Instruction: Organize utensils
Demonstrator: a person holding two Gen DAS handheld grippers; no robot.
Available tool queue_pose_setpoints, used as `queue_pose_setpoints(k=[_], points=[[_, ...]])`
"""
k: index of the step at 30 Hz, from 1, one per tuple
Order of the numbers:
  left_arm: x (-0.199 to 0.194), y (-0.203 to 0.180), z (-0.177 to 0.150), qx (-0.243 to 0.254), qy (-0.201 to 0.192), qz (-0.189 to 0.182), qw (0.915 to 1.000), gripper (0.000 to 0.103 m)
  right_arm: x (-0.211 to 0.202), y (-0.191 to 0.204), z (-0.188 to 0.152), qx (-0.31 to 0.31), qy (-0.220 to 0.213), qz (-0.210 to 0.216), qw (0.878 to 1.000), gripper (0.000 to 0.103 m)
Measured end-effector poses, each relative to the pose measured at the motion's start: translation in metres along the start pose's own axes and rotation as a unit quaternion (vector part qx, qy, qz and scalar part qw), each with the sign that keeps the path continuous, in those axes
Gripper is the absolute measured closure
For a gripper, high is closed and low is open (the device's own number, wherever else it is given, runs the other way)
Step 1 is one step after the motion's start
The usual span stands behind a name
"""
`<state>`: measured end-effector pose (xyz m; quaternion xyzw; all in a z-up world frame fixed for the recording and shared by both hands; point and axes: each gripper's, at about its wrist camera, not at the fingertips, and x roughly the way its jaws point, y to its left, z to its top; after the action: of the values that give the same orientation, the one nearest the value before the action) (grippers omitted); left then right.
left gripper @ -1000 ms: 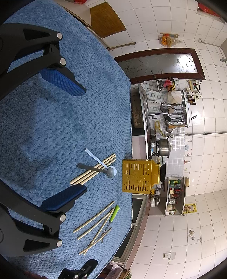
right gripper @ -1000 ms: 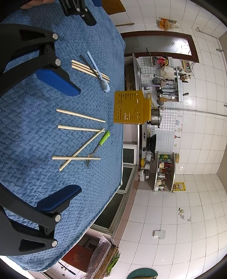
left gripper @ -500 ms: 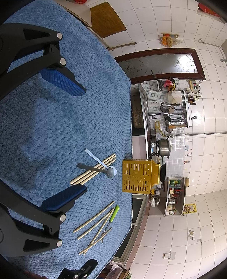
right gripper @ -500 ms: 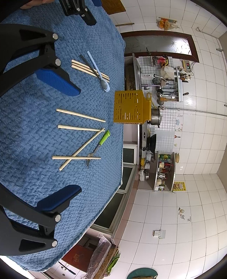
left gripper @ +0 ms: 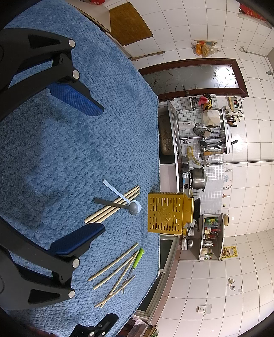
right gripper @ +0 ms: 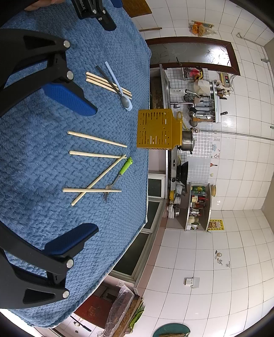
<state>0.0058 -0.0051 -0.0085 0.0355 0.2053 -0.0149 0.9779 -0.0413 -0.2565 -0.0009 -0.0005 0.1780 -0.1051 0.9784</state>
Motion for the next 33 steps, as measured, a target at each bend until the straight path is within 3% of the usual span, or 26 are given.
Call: queue_pose_setpoints(k=[13, 21, 33], points=[[0.006, -0.002, 0.000, -0.001, 0.014, -0.008, 0.9999, 0.005, 0.000, -0.001, 0.001, -0.002, 0.003, 0.009, 1.000, 0.004], [0.023, 0.001, 0.010, -0.004, 0.060, -0.013, 0.9981, 0.005, 0.009, -0.003, 0.013, -0.019, 0.002, 0.041, 0.999, 0.004], [0.040, 0.004, 0.042, -0.017, 0.101, -0.056, 0.9932, 0.005, 0.063, -0.005, 0.051, -0.037, 0.063, 0.044, 0.996, 0.004]])
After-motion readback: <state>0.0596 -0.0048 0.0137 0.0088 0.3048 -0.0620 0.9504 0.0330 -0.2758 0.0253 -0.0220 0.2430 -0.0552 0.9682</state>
